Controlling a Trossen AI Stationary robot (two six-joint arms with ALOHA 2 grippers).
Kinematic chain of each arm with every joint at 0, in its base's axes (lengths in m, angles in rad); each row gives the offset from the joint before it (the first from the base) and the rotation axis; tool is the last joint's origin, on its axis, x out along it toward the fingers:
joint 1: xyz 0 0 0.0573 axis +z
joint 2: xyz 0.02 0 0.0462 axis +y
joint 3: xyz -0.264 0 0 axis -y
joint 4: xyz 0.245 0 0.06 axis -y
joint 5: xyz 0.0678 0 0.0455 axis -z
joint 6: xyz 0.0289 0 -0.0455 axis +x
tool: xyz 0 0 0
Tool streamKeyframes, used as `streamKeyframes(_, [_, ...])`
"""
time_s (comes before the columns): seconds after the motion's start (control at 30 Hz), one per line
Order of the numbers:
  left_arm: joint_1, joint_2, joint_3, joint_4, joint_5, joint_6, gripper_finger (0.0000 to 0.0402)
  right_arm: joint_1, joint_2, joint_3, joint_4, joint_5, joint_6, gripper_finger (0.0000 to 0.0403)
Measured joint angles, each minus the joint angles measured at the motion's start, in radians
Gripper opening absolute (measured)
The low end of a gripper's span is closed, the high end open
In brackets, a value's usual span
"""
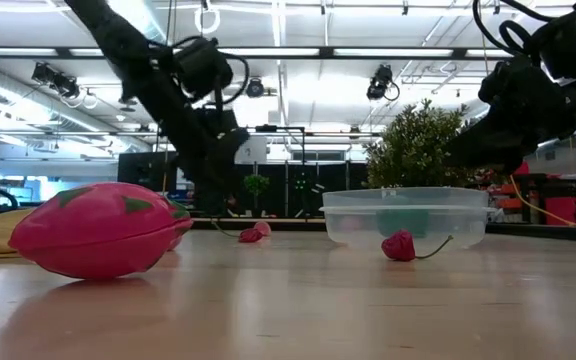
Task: Pick and placing Produce into tupperware
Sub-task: Put the peach into the transparent bin
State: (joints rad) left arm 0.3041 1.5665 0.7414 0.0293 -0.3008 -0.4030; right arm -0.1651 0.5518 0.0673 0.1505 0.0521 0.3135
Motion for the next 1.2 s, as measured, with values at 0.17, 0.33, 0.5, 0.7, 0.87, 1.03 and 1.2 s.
streamKeyframes(0.17, [-0.014, 0.104, 0.001, 0.214, 0.000, 0.022, 0.0172, 0.000, 0.000, 0.000, -0.001, 0.000, -0.002, 0.0217])
streamKeyframes(0.33, [-0.018, 0.171, 0.001, 0.276, 0.001, 0.010, 0.0173, 0.000, 0.000, 0.000, -0.002, 0.000, -0.012, 0.0217])
streamKeyframes(0.5, [-0.017, 0.218, 0.001, 0.308, -0.001, -0.012, 0.0172, 0.000, 0.000, 0.000, -0.005, 0.000, -0.026, 0.0217])
streamKeyframes(0.7, [-0.018, 0.253, 0.002, 0.334, -0.018, -0.012, 0.0173, 0.000, 0.000, 0.000, -0.010, 0.000, -0.027, 0.0217])
streamKeyframes(0.87, [-0.017, 0.289, 0.002, 0.365, -0.035, -0.013, 0.0172, 0.000, 0.000, 0.000, -0.010, 0.000, -0.027, 0.0217])
streamKeyframes(1.03, [-0.017, 0.303, 0.003, 0.387, -0.039, -0.013, 0.0172, 0.000, 0.000, 0.000, -0.012, -0.001, -0.027, 0.0217])
streamKeyframes(1.2, [-0.016, 0.302, 0.003, 0.416, -0.046, -0.007, 0.0168, 0.000, 0.000, 0.000, -0.017, -0.001, -0.028, 0.0217])
